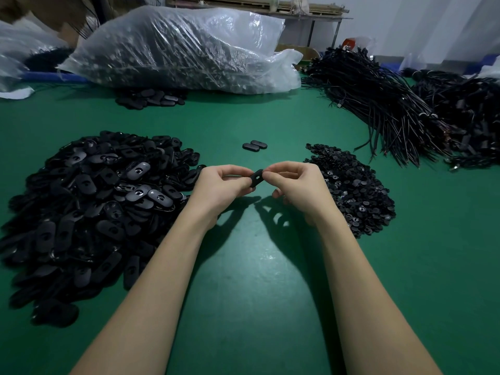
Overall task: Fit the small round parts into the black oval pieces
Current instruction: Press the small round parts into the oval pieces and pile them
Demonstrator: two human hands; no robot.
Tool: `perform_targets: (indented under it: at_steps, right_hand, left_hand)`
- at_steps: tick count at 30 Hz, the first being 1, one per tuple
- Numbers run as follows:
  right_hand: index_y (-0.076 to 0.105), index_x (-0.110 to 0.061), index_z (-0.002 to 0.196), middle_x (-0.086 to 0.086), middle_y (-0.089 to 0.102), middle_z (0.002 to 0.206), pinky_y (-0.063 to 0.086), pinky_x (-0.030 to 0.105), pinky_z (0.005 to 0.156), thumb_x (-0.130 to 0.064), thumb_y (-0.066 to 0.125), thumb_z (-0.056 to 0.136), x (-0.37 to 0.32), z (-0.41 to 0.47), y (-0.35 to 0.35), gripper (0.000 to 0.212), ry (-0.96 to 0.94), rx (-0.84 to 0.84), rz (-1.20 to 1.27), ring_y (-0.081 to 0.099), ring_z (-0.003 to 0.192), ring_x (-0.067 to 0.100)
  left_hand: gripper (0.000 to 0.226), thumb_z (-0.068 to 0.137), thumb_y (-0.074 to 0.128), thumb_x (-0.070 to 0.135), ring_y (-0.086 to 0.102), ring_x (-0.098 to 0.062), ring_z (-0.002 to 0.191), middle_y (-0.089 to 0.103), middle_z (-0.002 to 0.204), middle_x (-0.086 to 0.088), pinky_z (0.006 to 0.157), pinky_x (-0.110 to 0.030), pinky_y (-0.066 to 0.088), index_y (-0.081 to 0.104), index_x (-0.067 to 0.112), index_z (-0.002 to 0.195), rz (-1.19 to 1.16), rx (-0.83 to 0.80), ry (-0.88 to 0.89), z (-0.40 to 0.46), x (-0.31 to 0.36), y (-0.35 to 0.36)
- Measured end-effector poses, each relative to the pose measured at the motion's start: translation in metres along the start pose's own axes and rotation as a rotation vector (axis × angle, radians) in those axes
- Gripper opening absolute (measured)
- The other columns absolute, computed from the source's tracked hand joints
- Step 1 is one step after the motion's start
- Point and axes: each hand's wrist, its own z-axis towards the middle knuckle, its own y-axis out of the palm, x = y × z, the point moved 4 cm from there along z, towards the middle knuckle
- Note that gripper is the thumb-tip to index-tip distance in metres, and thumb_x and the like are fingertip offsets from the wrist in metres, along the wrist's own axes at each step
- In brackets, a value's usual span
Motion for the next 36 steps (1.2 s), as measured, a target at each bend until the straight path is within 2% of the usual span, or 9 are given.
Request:
perform_targets:
  at_steps: [4, 8, 11, 14, 19, 24, 27, 33, 36]
  right_hand:
    - [0.077, -0.024, 0.079, -0.003, 0.076, 0.075, 0.043, 0.018, 0.05, -0.019, 0.081, 0.087, 0.0027, 0.0021, -0.0016, 0.011, -0.007, 0.028, -0.03, 0.058, 0.049, 0.006]
    - [0.078, -0.027, 0.077, -0.009, 0.074, 0.072, 0.047, 0.023, 0.066, -0.023, 0.082, 0.086, 0.0028, 0.0046, -0.0031, 0.011, -0.047, 0.045, -0.106, 0.057, 0.055, -0.003]
    - [0.078, -0.028, 0.079, -0.009, 0.074, 0.072, 0.046, 0.022, 0.067, -0.025, 0.081, 0.086, 0.0012, 0.0049, -0.0025, 0.009, -0.081, 0.044, -0.175, 0.06, 0.061, 0.001]
    - [0.08, -0.027, 0.082, -0.007, 0.077, 0.078, 0.048, 0.019, 0.069, -0.026, 0.081, 0.087, 0.0001, 0.0048, -0.0015, 0.005, -0.095, 0.033, -0.2, 0.07, 0.077, 0.006]
    - [0.082, -0.026, 0.085, -0.012, 0.073, 0.069, 0.04, 0.007, 0.058, -0.027, 0.08, 0.087, -0.0005, 0.005, -0.0018, 0.003, -0.123, 0.045, -0.259, 0.062, 0.062, -0.007]
    - [0.082, -0.026, 0.083, -0.014, 0.071, 0.065, 0.039, 0.006, 0.056, -0.025, 0.08, 0.087, -0.0019, 0.0046, -0.0012, 0.004, -0.143, 0.042, -0.282, 0.06, 0.059, -0.008]
    - [0.081, -0.027, 0.084, -0.012, 0.075, 0.069, 0.041, 0.01, 0.059, -0.027, 0.082, 0.085, -0.0014, 0.0042, -0.001, 0.002, -0.132, 0.043, -0.278, 0.061, 0.06, -0.007]
    - [0.077, -0.032, 0.092, -0.01, 0.076, 0.079, 0.044, 0.018, 0.061, -0.037, 0.088, 0.078, 0.0017, 0.0039, -0.0036, 0.018, -0.047, 0.05, -0.183, 0.063, 0.064, 0.002]
    - [0.076, -0.023, 0.084, -0.007, 0.076, 0.074, 0.042, 0.019, 0.05, -0.026, 0.088, 0.08, 0.0041, 0.0023, -0.0012, 0.013, 0.009, -0.03, -0.048, 0.055, 0.051, 0.006]
  left_hand:
    - [0.015, 0.087, 0.069, -0.004, 0.077, -0.021, 0.083, 0.078, 0.091, -0.013, 0.085, -0.027, 0.06, 0.076, 0.009, 0.09, 0.005, -0.015, 0.008, -0.0011, 0.0008, 0.0013]
    - [0.015, 0.087, 0.069, -0.004, 0.077, -0.021, 0.083, 0.078, 0.092, -0.013, 0.084, -0.025, 0.06, 0.076, 0.008, 0.093, 0.007, -0.032, 0.024, -0.0021, 0.0025, 0.0015]
    - [0.015, 0.088, 0.07, -0.004, 0.077, -0.021, 0.084, 0.078, 0.09, -0.011, 0.085, -0.026, 0.06, 0.076, 0.008, 0.093, 0.016, -0.042, 0.038, -0.0025, 0.0037, 0.0013]
    - [0.015, 0.088, 0.07, -0.004, 0.077, -0.021, 0.086, 0.078, 0.092, -0.011, 0.086, -0.026, 0.06, 0.076, 0.008, 0.093, 0.018, -0.053, 0.046, -0.0035, 0.0045, 0.0023]
    - [0.015, 0.088, 0.069, -0.004, 0.077, -0.021, 0.087, 0.077, 0.094, -0.013, 0.084, -0.024, 0.06, 0.076, 0.007, 0.095, 0.015, -0.053, 0.051, -0.0043, 0.006, 0.0026]
    - [0.014, 0.089, 0.069, -0.004, 0.076, -0.022, 0.088, 0.077, 0.096, -0.014, 0.084, -0.024, 0.06, 0.075, 0.003, 0.099, 0.014, -0.059, 0.048, -0.0045, 0.0056, 0.0031]
    - [0.013, 0.089, 0.069, -0.003, 0.076, -0.023, 0.09, 0.077, 0.096, -0.014, 0.086, -0.026, 0.059, 0.075, 0.006, 0.096, 0.007, -0.072, 0.051, -0.0048, 0.0057, 0.0035]
    - [0.013, 0.092, 0.066, -0.002, 0.074, -0.024, 0.098, 0.076, 0.102, -0.014, 0.091, -0.028, 0.058, 0.076, 0.005, 0.097, 0.002, -0.108, 0.056, -0.0029, 0.0048, 0.0019]
    - [0.013, 0.089, 0.07, 0.0, 0.072, -0.026, 0.104, 0.077, 0.102, -0.012, 0.097, -0.033, 0.056, 0.076, 0.009, 0.097, 0.018, -0.143, 0.06, -0.0016, 0.003, 0.0015]
